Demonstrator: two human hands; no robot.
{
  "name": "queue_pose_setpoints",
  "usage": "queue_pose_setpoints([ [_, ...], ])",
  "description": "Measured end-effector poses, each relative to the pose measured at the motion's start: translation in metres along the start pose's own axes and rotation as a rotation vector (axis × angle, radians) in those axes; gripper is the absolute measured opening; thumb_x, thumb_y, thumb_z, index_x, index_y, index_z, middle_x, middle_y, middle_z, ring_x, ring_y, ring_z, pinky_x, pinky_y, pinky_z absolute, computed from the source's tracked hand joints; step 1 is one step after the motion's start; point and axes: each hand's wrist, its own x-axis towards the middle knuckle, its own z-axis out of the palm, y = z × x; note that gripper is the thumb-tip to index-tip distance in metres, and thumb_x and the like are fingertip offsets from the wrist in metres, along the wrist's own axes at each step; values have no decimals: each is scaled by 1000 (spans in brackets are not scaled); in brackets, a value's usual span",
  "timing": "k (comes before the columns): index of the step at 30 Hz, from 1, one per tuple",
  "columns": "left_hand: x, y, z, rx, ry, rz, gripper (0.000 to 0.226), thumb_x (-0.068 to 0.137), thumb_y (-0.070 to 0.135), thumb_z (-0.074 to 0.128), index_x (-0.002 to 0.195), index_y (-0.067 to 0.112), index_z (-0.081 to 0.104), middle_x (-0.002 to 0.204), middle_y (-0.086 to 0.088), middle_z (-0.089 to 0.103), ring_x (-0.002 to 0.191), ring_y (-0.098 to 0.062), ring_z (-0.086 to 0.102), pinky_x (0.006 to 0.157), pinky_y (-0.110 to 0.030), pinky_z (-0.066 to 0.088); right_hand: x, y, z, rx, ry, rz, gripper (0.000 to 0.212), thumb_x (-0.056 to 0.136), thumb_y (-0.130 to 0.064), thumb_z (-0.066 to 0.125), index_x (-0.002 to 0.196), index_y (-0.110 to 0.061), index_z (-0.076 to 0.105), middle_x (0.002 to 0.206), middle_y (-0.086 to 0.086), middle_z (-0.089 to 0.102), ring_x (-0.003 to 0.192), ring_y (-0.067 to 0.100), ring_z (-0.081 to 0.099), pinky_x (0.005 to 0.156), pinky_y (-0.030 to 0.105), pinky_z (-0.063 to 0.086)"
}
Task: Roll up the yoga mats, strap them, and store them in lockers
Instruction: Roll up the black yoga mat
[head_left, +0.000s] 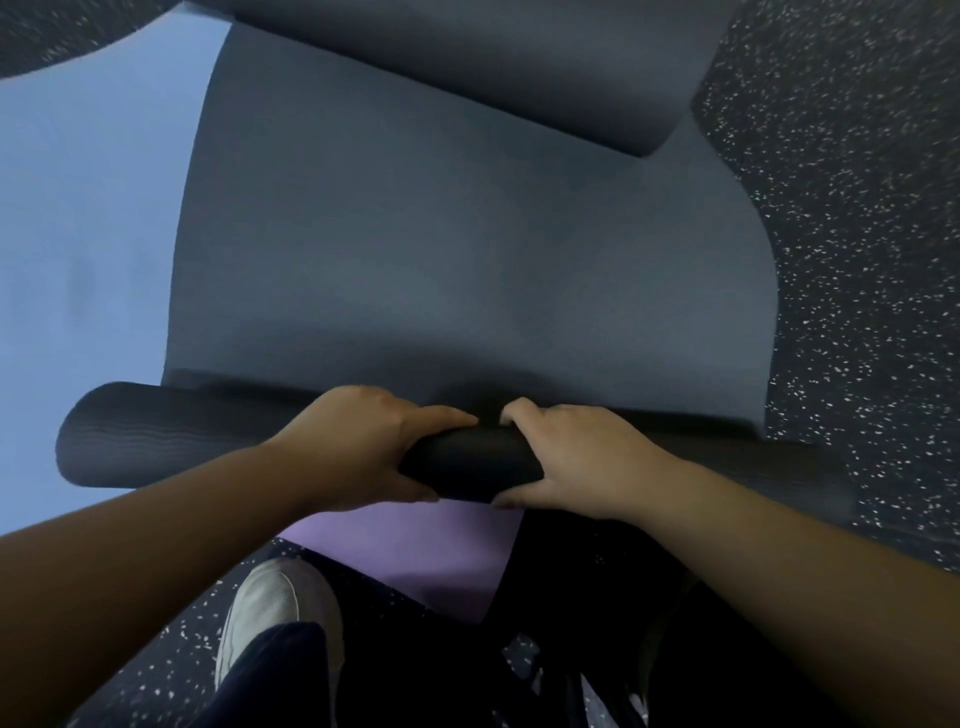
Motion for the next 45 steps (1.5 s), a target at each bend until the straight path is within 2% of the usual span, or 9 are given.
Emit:
queue_pose_setpoints([
  [6, -7, -3, 19, 117, 34, -31, 80, 73, 72, 38, 142, 32, 34, 115, 3, 62, 92, -18, 62, 73, -32, 51, 8, 2, 4, 17, -84, 51, 68, 78, -68, 58, 122, -20, 42, 110, -1, 59, 99, 20, 56, 71, 32, 40],
  [15, -8, 8, 26, 124, 164, 82, 53, 83, 50, 44, 130, 25, 43, 123, -6, 57, 104, -25, 58, 82, -38, 49, 5, 1, 14, -33, 0, 95, 69, 83, -70, 47, 133, -23, 42, 127, -2, 54, 116, 19, 48, 91, 34, 41],
  [24, 14, 12, 10, 115, -46, -82, 66, 85, 55, 34, 133, 14, 54, 128, -8, 59, 115, -29, 59, 91, -50, 48, 9, 4, 7, -46, 165, 191, 61, 90, -64, 36, 138, -27, 41, 137, -5, 45, 127, 18, 39, 101, 35, 33],
  [28, 22, 12, 7, 130, -152, -172, 83, 81, 63, -3, 153, 24, 12, 159, 5, 18, 147, -16, 14, 115, -49, 13, 12, 4, 5, -44, 255, 198, 53, 93, -52, 46, 135, -20, 46, 136, -1, 48, 125, 22, 43, 99, 37, 34],
  [30, 26, 10, 6, 170, -216, -203, 76, 86, 63, -2, 153, 27, -5, 161, 10, -1, 148, -12, -5, 117, -46, 1, 12, 6, 7, -36, 319, 162, 46, 91, -41, 57, 128, -14, 55, 128, 4, 55, 118, 26, 51, 94, 40, 40],
  [35, 34, 8, 2, 214, -259, -221, 66, 97, 56, 13, 151, 28, -12, 161, 10, -8, 147, -12, -12, 118, -48, -3, 5, 9, 13, -29, 351, 143, 48, 80, -45, 57, 113, -11, 63, 114, 5, 63, 104, 27, 61, 84, 39, 48],
  [39, 38, 6, -4, 402, -237, -204, 72, 86, 57, -4, 151, 27, -15, 161, 3, -9, 147, -19, -14, 115, -55, -2, 5, 11, 22, -143, 196, 181, 88, 63, -58, 75, 130, -5, 53, 129, 11, 57, 116, 31, 55, 94, 46, 44],
  [42, 42, 1, -3, 432, -131, -191, 69, 89, 54, -1, 153, 29, -2, 162, -5, 1, 148, -23, -4, 115, -59, 4, 6, 13, 19, -178, 202, 210, 97, 57, -56, 81, 134, -4, 50, 128, 14, 54, 114, 34, 54, 92, 46, 45],
  [45, 42, -1, 1, 401, 71, -90, 56, 96, 44, 23, 143, 22, 43, 147, -10, 44, 138, -28, 39, 106, -62, 28, 7, 15, 11, -184, 237, 216, 93, 65, -55, 77, 139, -7, 46, 123, 12, 51, 112, 32, 49, 90, 43, 41],
])
